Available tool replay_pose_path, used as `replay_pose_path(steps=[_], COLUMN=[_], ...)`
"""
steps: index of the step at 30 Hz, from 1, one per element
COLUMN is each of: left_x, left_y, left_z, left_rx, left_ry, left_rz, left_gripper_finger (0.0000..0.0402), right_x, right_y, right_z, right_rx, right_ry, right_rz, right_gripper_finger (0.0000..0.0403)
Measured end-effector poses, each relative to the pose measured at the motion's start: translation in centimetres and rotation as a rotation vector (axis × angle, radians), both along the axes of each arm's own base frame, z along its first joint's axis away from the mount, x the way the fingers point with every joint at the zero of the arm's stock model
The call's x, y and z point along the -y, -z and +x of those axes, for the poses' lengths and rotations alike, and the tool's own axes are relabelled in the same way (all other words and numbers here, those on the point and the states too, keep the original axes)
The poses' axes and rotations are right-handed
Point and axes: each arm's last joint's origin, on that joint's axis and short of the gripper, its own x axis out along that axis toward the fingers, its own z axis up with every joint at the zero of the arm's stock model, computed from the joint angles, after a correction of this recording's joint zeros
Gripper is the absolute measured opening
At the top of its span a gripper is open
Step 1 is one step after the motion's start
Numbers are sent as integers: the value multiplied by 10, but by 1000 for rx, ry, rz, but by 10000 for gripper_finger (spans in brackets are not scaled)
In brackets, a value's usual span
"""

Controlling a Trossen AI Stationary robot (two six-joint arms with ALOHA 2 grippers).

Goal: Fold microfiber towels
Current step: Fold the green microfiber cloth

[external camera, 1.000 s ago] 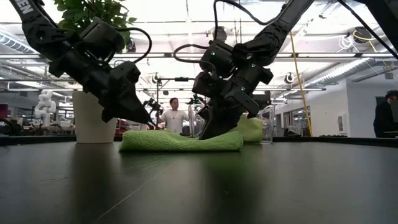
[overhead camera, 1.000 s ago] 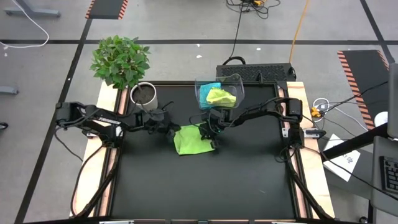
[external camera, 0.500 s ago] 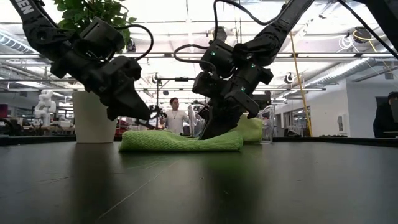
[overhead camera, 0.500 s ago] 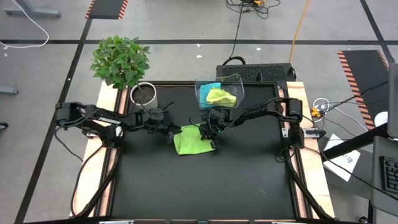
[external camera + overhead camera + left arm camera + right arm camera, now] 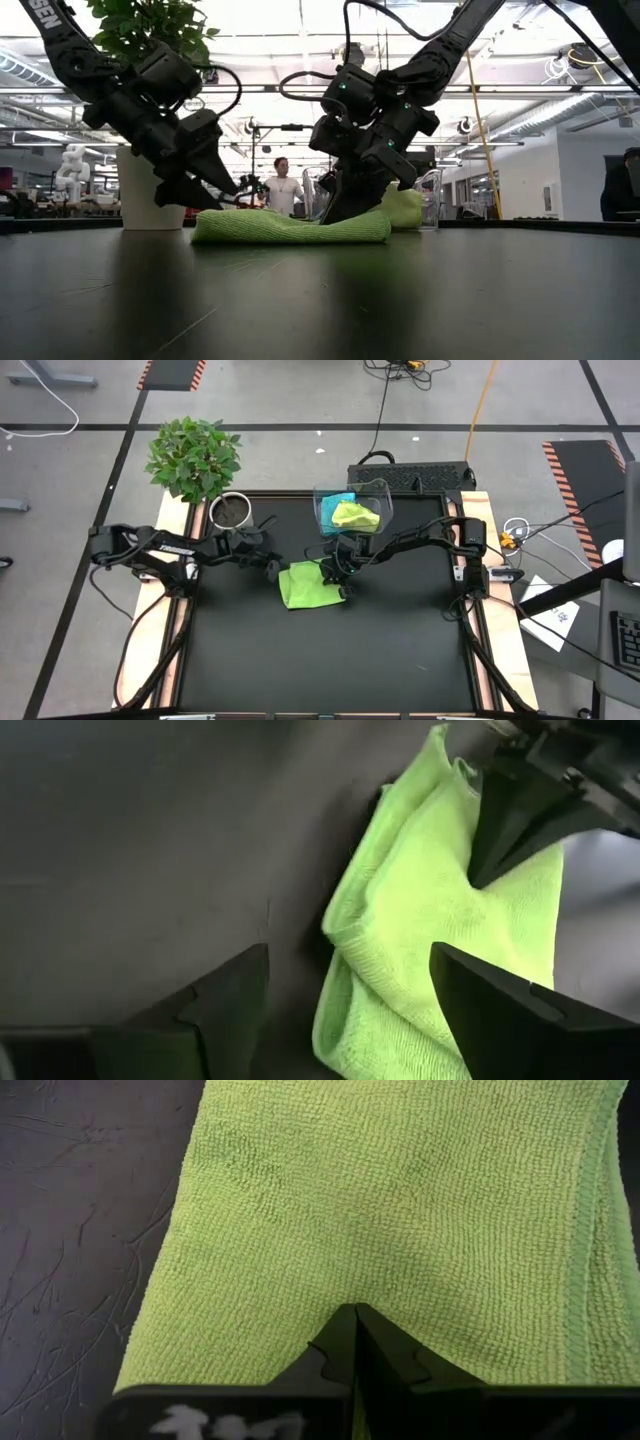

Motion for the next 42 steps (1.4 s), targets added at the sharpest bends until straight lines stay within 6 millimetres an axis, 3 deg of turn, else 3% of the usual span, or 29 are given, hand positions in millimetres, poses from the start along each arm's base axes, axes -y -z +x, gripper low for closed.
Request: replay_pose_path(steps=[5, 24, 29, 35, 42], left_x=[-6, -14, -14, -13, -2], left_y=[1, 18, 16, 12, -13], left_z=[2, 43, 45, 41, 36], left_rx=[9, -119, -118, -135, -65], left_ry=[-12, 110, 152, 198, 261], left_rz=[-35, -39, 3, 35, 18], left_gripper_finger=[265, 205, 150, 21, 5], right_x=[0, 0, 0, 0, 0], right_y=[-1, -1, -1, -1, -1], right_z=[2, 3, 3, 3, 3], right_rx=[24, 29, 29, 27, 27], right_ry=[13, 26, 25, 25, 25], right_rz=[5, 14, 13, 13, 13], right_gripper_finger=[0, 0, 0, 0, 0])
